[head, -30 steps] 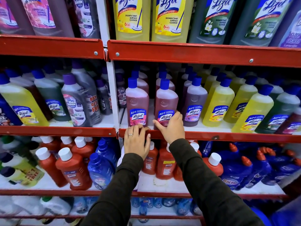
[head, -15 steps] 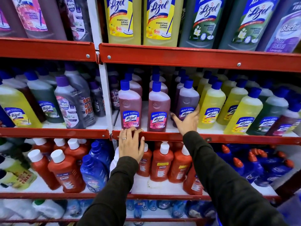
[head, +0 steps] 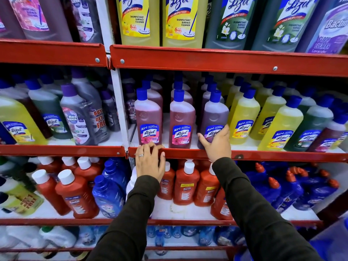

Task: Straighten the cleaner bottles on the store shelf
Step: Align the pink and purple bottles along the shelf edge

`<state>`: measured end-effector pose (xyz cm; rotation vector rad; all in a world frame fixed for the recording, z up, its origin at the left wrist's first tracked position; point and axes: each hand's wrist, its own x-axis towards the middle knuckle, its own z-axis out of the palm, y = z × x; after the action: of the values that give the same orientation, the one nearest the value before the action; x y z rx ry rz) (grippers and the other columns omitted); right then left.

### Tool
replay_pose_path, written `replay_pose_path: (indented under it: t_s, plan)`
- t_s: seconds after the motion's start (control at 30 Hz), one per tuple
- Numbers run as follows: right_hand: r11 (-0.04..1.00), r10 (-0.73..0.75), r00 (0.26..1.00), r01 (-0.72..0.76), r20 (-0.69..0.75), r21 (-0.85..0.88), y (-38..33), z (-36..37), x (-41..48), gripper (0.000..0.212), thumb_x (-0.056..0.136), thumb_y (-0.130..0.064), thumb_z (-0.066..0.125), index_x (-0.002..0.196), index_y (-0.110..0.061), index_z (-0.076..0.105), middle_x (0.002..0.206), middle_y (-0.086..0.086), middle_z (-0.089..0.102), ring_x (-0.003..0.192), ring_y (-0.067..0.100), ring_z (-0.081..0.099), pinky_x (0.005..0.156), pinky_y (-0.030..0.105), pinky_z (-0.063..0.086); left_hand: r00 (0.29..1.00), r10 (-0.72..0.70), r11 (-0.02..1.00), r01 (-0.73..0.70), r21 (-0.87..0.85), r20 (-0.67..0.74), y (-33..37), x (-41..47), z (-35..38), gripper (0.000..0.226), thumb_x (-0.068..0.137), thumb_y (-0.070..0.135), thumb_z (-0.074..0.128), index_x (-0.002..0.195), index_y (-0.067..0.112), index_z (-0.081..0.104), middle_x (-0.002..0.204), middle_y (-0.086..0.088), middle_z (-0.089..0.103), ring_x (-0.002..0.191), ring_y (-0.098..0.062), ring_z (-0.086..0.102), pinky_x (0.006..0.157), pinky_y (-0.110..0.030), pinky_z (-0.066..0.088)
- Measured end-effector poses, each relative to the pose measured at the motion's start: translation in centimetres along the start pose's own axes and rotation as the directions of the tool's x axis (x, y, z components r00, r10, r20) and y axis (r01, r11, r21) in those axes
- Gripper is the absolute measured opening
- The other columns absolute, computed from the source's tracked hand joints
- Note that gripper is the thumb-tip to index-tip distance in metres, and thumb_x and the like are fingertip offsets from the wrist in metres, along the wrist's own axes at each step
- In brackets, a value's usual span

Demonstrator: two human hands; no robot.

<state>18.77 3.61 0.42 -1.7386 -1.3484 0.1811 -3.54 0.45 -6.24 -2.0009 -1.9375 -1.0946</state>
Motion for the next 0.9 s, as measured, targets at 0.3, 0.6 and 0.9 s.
replay_pose_path:
  t_s: [0.3,0.6,0.9]
  plan:
    - [0.999,-0.025,1.0,0.025,0.008,0.036,0.3,-0.5,-0.8,0.11,0.082,-0.058,0.071,0.155,-0.001,0.014,0.154,0.021,0.036,0.141,0.035,0.043,0.108,0.042,0.046,0.999,-0.021,0.999,0.021,0.028,0.026,0.5,0.1,-0.2,0.028,0.097,0.032,0.057,0.117,0.012,0.064,0.122,-0.016,0.062,0.119,-0.036,0.054,0.107,-0.051,0.044]
    - [0.95,0.11,0.941,-0.004,-0.321,0.314,2.7,-4.1,2.6,0.092,0.09,-0.052,0.064,0.157,-0.009,0.019,0.153,0.022,0.031,0.144,0.034,0.033,0.114,0.035,0.027,0.997,-0.081,0.993,0.08,0.085,0.016,1.6,0.1,-0.1,0.029,0.097,0.03,0.058,0.115,0.008,0.064,0.122,-0.019,0.062,0.118,-0.039,0.054,0.107,-0.051,0.042]
    - [0.948,0.267,0.964,-0.26,-0.014,0.185,5.3,-4.6,7.9,0.113,0.077,-0.032,0.084,0.156,-0.001,0.009,0.152,0.03,0.035,0.14,0.045,0.04,0.115,0.045,0.033,0.993,-0.12,0.986,0.12,0.116,-0.005,2.7,0.1,-0.3,0.027,0.096,0.024,0.059,0.112,0.002,0.063,0.117,-0.024,0.062,0.114,-0.043,0.055,0.103,-0.055,0.045]
